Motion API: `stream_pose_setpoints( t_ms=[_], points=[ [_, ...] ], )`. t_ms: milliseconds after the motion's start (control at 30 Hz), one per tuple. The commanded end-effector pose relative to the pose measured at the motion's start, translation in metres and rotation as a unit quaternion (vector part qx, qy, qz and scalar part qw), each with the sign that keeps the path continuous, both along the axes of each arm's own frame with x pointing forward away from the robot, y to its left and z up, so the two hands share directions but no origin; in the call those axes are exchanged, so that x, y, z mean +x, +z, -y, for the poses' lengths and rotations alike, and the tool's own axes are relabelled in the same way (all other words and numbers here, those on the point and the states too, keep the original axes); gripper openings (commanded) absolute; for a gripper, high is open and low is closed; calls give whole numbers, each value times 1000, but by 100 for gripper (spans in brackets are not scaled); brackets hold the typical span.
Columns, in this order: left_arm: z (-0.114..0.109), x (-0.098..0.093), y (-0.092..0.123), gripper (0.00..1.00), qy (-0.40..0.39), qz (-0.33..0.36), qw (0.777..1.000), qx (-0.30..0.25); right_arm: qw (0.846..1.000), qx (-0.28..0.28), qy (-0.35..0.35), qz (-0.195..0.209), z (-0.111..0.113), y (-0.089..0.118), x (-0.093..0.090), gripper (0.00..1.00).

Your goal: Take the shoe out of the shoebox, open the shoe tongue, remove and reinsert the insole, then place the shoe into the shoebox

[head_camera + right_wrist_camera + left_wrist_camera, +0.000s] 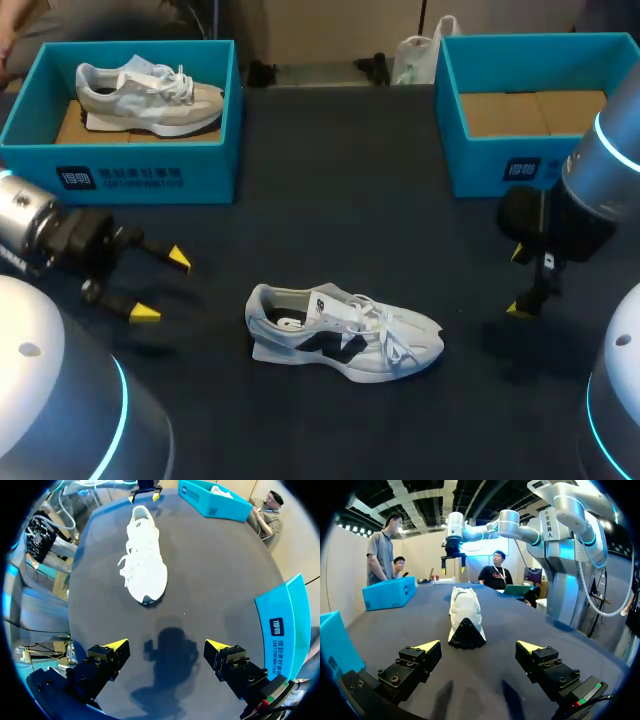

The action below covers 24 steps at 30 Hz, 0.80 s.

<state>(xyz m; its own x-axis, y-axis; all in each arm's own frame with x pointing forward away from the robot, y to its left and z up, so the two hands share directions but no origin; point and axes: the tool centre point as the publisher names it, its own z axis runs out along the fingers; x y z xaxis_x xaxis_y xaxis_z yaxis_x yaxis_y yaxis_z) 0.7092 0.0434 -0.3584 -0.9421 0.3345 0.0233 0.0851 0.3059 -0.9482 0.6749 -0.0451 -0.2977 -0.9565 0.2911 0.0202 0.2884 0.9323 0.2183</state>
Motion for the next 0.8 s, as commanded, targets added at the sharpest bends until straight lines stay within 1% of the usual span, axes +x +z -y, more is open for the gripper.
stream_pose_setpoints(
  t_ms=[33, 233, 433, 567, 633, 800],
  points=[
    [-2, -10, -16, 100, 43, -4, 998, -43, 1000, -1, 0, 1, 0, -1, -1, 100],
    [-4, -14, -17, 100, 79, 1, 996, -46, 1000, -1, 0, 1, 0, -1, -1, 100],
    [-7, -14, -21, 100, 103, -11, 993, -49, 1000, -1, 0, 1, 0, -1, -1, 100],
    [-9, -16, -21, 100, 124, -23, 990, -62, 1000, -1, 0, 1, 0, -1, -1, 100],
    [-9, -18, -18, 100, 121, -22, 991, -51, 1000, -1, 0, 1, 0, -1, -1, 100],
    [-9, -18, -18, 100, 121, -22, 991, -51, 1000, -1, 0, 1, 0, -1, -1, 100]
  ],
)
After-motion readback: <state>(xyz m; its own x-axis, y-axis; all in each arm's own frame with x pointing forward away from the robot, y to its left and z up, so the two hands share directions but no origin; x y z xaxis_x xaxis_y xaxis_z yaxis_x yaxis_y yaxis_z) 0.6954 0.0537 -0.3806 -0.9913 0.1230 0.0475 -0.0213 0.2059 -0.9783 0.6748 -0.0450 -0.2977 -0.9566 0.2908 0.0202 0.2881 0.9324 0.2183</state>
